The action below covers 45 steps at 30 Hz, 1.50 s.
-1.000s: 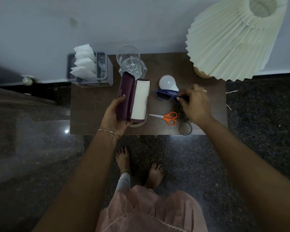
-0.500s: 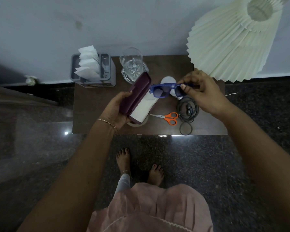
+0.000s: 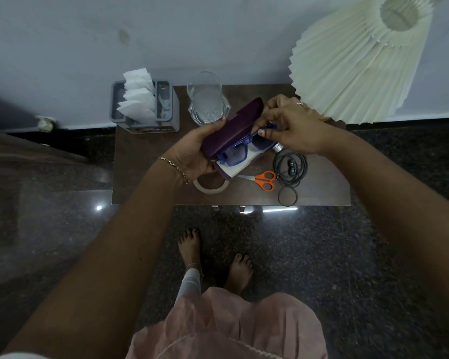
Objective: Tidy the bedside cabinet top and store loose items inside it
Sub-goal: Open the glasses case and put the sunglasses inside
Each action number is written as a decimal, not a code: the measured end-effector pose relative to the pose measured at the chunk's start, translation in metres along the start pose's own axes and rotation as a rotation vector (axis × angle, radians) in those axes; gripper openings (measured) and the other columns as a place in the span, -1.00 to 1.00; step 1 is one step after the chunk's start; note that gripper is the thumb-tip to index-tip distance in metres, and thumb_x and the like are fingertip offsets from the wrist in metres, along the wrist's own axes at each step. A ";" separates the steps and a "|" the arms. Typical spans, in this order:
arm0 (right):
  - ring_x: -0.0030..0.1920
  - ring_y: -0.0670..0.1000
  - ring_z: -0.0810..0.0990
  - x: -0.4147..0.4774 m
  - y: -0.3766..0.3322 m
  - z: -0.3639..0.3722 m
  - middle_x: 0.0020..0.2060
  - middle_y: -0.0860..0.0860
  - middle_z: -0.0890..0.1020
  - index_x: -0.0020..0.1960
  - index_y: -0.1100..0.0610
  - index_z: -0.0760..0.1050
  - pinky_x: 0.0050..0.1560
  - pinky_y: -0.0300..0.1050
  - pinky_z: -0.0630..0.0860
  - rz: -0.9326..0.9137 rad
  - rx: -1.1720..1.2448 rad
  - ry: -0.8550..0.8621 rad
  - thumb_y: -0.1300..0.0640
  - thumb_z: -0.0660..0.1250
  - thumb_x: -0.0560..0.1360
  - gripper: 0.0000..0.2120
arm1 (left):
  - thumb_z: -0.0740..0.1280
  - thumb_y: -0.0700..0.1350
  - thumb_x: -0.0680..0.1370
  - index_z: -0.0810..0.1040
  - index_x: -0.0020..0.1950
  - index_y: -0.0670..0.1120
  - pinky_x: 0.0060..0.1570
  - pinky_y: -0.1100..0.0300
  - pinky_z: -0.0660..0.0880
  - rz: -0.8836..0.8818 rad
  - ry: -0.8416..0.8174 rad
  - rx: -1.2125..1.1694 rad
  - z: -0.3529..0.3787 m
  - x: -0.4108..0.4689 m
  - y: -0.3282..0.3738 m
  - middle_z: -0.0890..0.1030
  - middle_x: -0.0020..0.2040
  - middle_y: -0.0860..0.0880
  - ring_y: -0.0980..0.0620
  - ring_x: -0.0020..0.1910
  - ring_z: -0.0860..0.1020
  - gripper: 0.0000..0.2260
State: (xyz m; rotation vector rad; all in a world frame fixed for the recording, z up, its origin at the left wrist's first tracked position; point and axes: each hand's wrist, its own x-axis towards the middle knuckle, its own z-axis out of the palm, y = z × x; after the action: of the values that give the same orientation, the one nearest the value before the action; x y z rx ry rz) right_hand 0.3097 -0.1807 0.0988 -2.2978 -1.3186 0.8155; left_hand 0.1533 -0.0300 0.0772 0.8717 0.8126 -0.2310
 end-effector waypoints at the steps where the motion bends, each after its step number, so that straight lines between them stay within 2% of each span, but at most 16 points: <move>1: 0.20 0.07 0.34 0.000 -0.001 0.000 0.14 0.03 0.43 0.10 -0.12 0.60 0.27 0.22 0.30 -0.001 -0.013 -0.002 0.03 0.32 0.54 -0.82 | 0.20 0.01 0.59 0.58 -0.07 -0.04 -0.20 0.12 0.58 0.005 -0.003 0.006 -0.001 0.000 0.000 0.68 -0.24 0.01 0.05 -0.26 0.63 -0.79; 4: 0.19 0.08 0.33 0.001 -0.002 0.003 0.12 0.03 0.43 0.09 -0.13 0.61 0.27 0.18 0.26 0.002 -0.037 0.012 0.04 0.33 0.53 -0.83 | 0.21 0.02 0.58 0.57 0.01 -0.06 -0.17 0.10 0.57 -0.002 -0.023 0.000 -0.003 0.000 -0.001 0.67 -0.15 -0.02 0.02 -0.19 0.63 -0.79; 8: 0.22 0.10 0.31 0.000 -0.003 0.006 0.13 0.05 0.42 0.09 -0.11 0.61 0.26 0.11 0.20 0.025 -0.068 0.021 0.05 0.32 0.54 -0.83 | 0.22 0.01 0.57 0.57 0.01 -0.04 -0.18 0.09 0.59 0.017 -0.027 -0.029 -0.006 -0.002 -0.001 0.67 -0.10 -0.03 -0.01 -0.15 0.63 -0.81; 11: 0.23 0.10 0.29 -0.001 -0.003 0.008 0.13 0.03 0.41 0.11 -0.12 0.60 0.25 0.10 0.16 0.028 -0.079 0.023 0.05 0.31 0.54 -0.81 | 0.25 0.02 0.55 0.54 0.11 -0.05 -0.10 0.05 0.59 0.019 -0.029 -0.033 -0.009 -0.002 -0.003 0.64 -0.02 -0.06 -0.04 -0.08 0.62 -0.78; 15: 0.17 0.05 0.31 -0.005 -0.001 0.008 0.06 -0.01 0.40 0.12 -0.16 0.60 0.23 0.10 0.20 0.015 -0.047 0.041 0.06 0.32 0.54 -0.79 | 0.27 0.03 0.54 0.56 0.08 -0.02 -0.01 -0.03 0.53 0.017 -0.017 -0.025 -0.013 -0.001 -0.005 0.64 0.01 -0.06 -0.07 -0.02 0.60 -0.80; 17: 0.14 0.06 0.39 -0.008 0.004 0.009 -0.01 0.00 0.41 0.09 -0.09 0.63 0.20 0.08 0.36 0.010 0.068 0.149 0.12 0.33 0.52 -0.79 | 0.29 0.03 0.53 0.55 0.12 -0.03 0.01 -0.03 0.53 0.014 -0.021 -0.034 -0.014 -0.002 -0.006 0.63 0.03 -0.06 -0.06 0.00 0.59 -0.77; 19: 0.05 -0.02 0.52 -0.013 0.008 0.010 -0.01 0.10 0.52 0.05 0.05 0.63 0.09 -0.12 0.48 0.078 0.336 0.318 0.23 0.31 0.51 -0.81 | 0.28 0.02 0.53 0.53 0.15 -0.04 -0.07 0.02 0.56 0.011 -0.019 -0.043 -0.015 -0.003 -0.007 0.63 0.01 -0.06 -0.04 -0.03 0.60 -0.75; 21: -0.13 -0.23 0.54 -0.022 0.011 0.015 -0.03 0.09 0.58 0.06 0.12 0.57 -0.08 -0.35 0.46 0.187 0.602 0.424 0.30 0.28 0.53 -0.82 | 0.27 0.01 0.54 0.51 0.19 -0.06 -0.16 0.09 0.58 0.010 -0.016 -0.043 -0.014 -0.006 -0.007 0.63 0.00 -0.06 -0.03 -0.06 0.60 -0.72; 23: -0.18 -0.32 0.53 -0.029 0.014 0.027 -0.01 0.02 0.58 0.11 0.13 0.52 -0.11 -0.39 0.45 0.263 0.782 0.431 0.31 0.30 0.54 -0.81 | 0.28 0.01 0.53 0.50 0.23 -0.07 -0.15 0.09 0.57 0.010 -0.021 -0.046 -0.014 -0.007 -0.008 0.62 0.03 -0.07 -0.03 -0.05 0.60 -0.69; 25: -0.06 -0.27 0.57 -0.035 0.014 0.040 0.03 -0.03 0.58 0.12 0.11 0.51 -0.07 -0.35 0.49 0.304 0.945 0.390 0.30 0.34 0.51 -0.79 | 0.28 0.01 0.53 0.50 0.25 -0.08 -0.09 0.07 0.56 0.009 -0.026 -0.062 -0.015 -0.009 -0.007 0.61 0.05 -0.08 -0.04 -0.02 0.59 -0.67; 27: 0.10 -0.09 0.58 -0.038 0.011 0.050 0.06 -0.01 0.61 0.08 0.07 0.52 -0.02 -0.27 0.53 0.295 1.045 0.378 0.31 0.37 0.49 -0.77 | 0.30 0.02 0.51 0.49 0.27 -0.10 -0.04 0.05 0.54 0.008 -0.028 -0.071 -0.015 -0.009 -0.008 0.61 0.07 -0.09 -0.05 0.00 0.59 -0.63; 29: 0.17 0.02 0.57 -0.041 0.007 0.055 0.06 -0.01 0.61 0.06 0.08 0.53 0.05 -0.20 0.57 0.263 1.096 0.385 0.35 0.36 0.48 -0.77 | 0.32 0.02 0.48 0.48 0.30 -0.12 0.02 0.02 0.52 0.010 -0.025 -0.077 -0.015 -0.009 -0.008 0.60 0.09 -0.10 -0.06 0.02 0.58 -0.58; 33: 0.14 -0.03 0.57 -0.040 0.000 0.055 0.06 0.03 0.61 0.06 0.15 0.52 -0.03 -0.29 0.56 0.231 1.066 0.406 0.41 0.31 0.49 -0.77 | 0.34 0.01 0.45 0.44 0.36 -0.15 0.17 -0.03 0.48 0.005 -0.035 -0.088 -0.012 -0.009 -0.009 0.57 0.16 -0.12 -0.08 0.09 0.56 -0.49; 37: 0.12 -0.01 0.59 -0.039 0.004 0.052 0.11 0.12 0.62 0.05 0.15 0.57 0.02 -0.21 0.57 0.216 0.977 0.389 0.38 0.31 0.51 -0.79 | 0.35 0.00 0.44 0.47 0.31 -0.14 0.35 -0.13 0.32 0.013 -0.052 -0.099 -0.010 -0.008 -0.009 0.53 0.20 -0.15 -0.13 0.18 0.48 -0.53; 40: 0.09 0.00 0.59 -0.040 0.010 0.048 0.06 0.10 0.63 0.00 0.07 0.58 0.04 -0.18 0.56 0.176 0.900 0.352 0.35 0.30 0.52 -0.78 | 0.37 0.00 0.43 0.47 0.32 -0.14 0.38 -0.18 0.28 0.007 -0.056 -0.081 -0.010 -0.008 -0.009 0.51 0.24 -0.17 -0.15 0.22 0.45 -0.51; 45: 0.04 -0.02 0.61 -0.041 0.011 0.041 0.08 0.10 0.62 -0.01 0.03 0.57 0.05 -0.15 0.58 0.158 0.839 0.272 0.34 0.29 0.54 -0.78 | 0.37 0.01 0.42 0.53 0.23 -0.11 0.37 -0.20 0.28 -0.002 -0.057 -0.064 -0.009 -0.010 -0.008 0.52 0.22 -0.16 -0.15 0.22 0.47 -0.59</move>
State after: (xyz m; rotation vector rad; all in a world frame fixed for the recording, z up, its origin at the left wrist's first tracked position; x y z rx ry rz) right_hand 0.2746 -0.2203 0.0733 -1.7472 -0.5189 0.8509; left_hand 0.1376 -0.0293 0.0761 0.8011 0.7634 -0.2292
